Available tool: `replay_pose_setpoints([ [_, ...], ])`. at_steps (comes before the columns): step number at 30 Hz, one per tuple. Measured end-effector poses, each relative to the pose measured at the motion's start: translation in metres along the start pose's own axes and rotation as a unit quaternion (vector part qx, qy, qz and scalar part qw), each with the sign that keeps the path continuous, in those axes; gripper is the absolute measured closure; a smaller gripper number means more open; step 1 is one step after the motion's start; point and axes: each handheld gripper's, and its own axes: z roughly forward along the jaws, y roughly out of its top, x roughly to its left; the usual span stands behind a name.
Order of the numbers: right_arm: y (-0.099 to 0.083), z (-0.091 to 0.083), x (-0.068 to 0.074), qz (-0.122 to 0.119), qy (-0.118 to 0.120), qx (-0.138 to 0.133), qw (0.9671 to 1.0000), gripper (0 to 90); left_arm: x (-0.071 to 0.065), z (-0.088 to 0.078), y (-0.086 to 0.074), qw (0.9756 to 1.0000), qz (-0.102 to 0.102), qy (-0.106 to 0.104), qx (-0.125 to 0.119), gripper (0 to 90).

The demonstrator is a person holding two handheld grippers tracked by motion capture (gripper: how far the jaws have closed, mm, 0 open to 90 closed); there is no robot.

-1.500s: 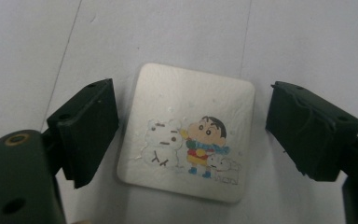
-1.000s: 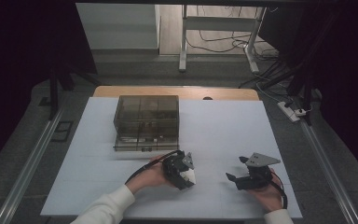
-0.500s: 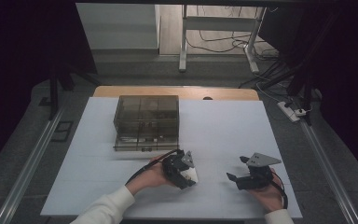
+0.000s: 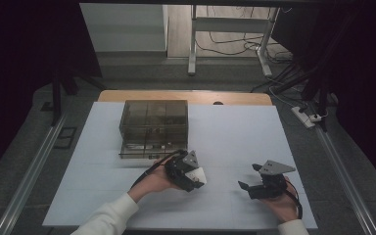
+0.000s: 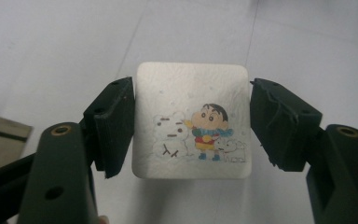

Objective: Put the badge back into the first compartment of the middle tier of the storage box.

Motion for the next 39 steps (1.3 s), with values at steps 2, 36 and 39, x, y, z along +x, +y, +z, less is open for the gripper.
replay_pose_setpoints([
  [2,0.000,0.000,0.000,0.001,0.000,0.000,1.0000,14.7,0.000,-0.004,0.000,0.9999,-0.004,0.000,-0.009,32.8],
  [36,0.000,0.002,0.000,0.000,0.002,0.004,1.0000,14.7,0.000,-0.069,0.007,0.9956,0.004,0.033,-0.088,32.8],
  [39,0.000,0.001,0.000,0.000,0.002,0.003,1.0000,14.7,0.002,-0.074,0.006,0.9950,0.002,0.037,-0.093,32.8],
])
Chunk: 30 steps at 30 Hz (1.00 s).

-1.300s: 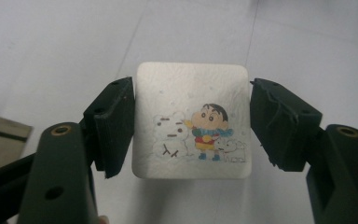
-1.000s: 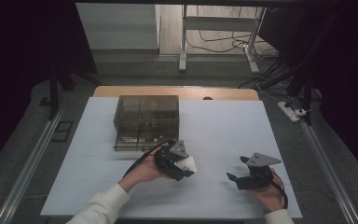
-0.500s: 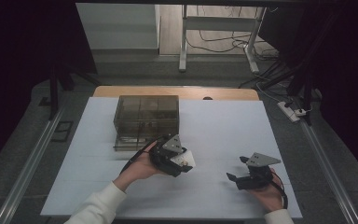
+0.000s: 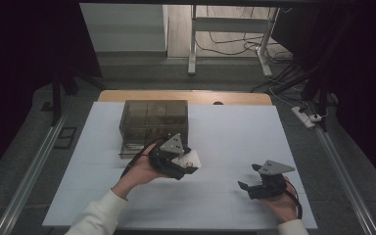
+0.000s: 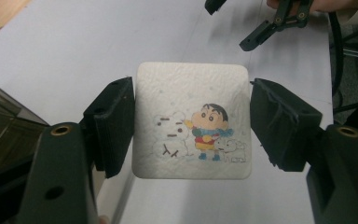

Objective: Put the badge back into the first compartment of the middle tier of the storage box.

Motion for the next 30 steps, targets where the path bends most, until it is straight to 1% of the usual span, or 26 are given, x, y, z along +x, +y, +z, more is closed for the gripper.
replay_pose_setpoints([
  [4,0.000,0.000,0.000,0.000,0.000,-0.001,1.0000,14.7,0.004,-0.008,-0.001,0.9999,-0.004,0.008,-0.007,32.8],
  [5,0.000,0.000,0.000,0.000,0.000,-0.002,1.0000,14.7,0.004,-0.008,-0.001,0.9999,-0.004,0.008,-0.007,32.8],
  [7,0.000,0.000,0.000,0.000,0.000,-0.002,1.0000,14.7,0.006,-0.013,-0.002,0.9998,-0.010,0.014,-0.013,32.8],
  [9,0.000,0.000,0.000,0.000,0.000,-0.003,1.0000,14.7,0.007,-0.014,-0.002,0.9997,-0.010,0.016,-0.014,32.8],
  [10,0.000,0.000,0.000,0.000,0.000,-0.002,1.0000,14.7,0.008,-0.017,-0.003,0.9996,-0.014,0.017,-0.017,32.8],
  [13,0.000,0.000,0.000,0.000,0.000,-0.001,1.0000,14.7,0.008,-0.018,-0.003,0.9996,-0.015,0.016,-0.020,32.8],
  [17,0.000,-0.001,0.000,0.000,-0.001,-0.003,1.0000,14.7,0.010,-0.020,-0.003,0.9995,-0.016,0.021,-0.019,32.8],
  [22,0.000,-0.001,0.000,-0.001,-0.002,-0.003,1.0000,14.7,0.014,-0.026,-0.006,0.9990,-0.025,0.029,-0.021,32.8],
  [24,0.000,-0.001,0.000,-0.001,-0.002,-0.003,1.0000,14.7,0.016,-0.029,-0.007,0.9989,-0.027,0.034,-0.020,32.8],
  [25,0.000,-0.001,0.000,-0.002,-0.002,-0.003,1.0000,14.7,0.018,-0.033,-0.009,0.9986,-0.030,0.040,-0.020,32.8],
  [26,0.000,-0.001,0.000,-0.001,-0.003,-0.003,1.0000,14.7,0.018,-0.033,-0.009,0.9986,-0.030,0.040,-0.020,32.8],
  [30,0.000,-0.002,0.000,0.000,-0.003,-0.003,1.0000,14.7,0.023,-0.041,-0.012,0.9977,-0.039,0.051,-0.022,32.8],
])
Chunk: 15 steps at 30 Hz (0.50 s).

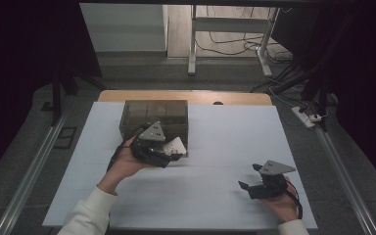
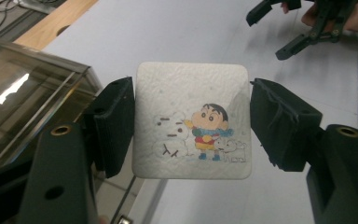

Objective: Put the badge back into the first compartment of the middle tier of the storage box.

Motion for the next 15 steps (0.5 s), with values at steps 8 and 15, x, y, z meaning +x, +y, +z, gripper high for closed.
replay_pose_setpoints([
  [8,0.000,0.001,0.000,0.000,0.000,0.000,1.0000,14.7,0.011,-0.011,-0.006,0.9996,-0.020,0.016,-0.008,32.8],
  [15,0.000,0.000,0.000,0.000,0.001,0.002,1.0000,14.7,0.020,-0.018,-0.011,0.9990,-0.033,0.030,-0.010,32.8],
])
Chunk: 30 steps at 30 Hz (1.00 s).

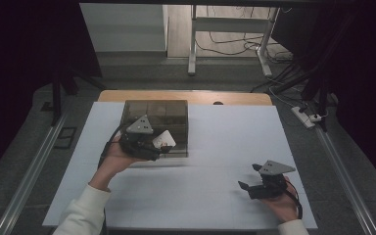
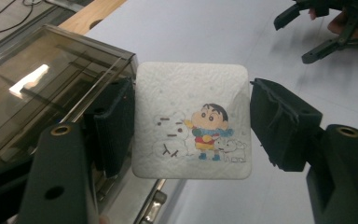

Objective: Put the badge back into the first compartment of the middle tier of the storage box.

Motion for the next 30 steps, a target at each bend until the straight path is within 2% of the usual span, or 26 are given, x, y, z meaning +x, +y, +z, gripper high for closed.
replay_pose_setpoints([
  [4,0.000,0.000,0.000,-0.001,0.000,0.000,1.0000,14.7,0.007,-0.004,-0.004,0.9999,-0.009,0.013,0.001,32.8],
  [22,-0.001,-0.002,0.000,0.001,-0.003,-0.003,1.0000,14.7,0.029,-0.020,-0.021,0.9983,-0.038,0.043,0.007,32.8],
  [30,0.000,-0.002,0.000,-0.001,-0.005,-0.004,1.0000,14.8,0.037,-0.025,-0.030,0.9970,-0.047,0.057,0.020,32.8],
])
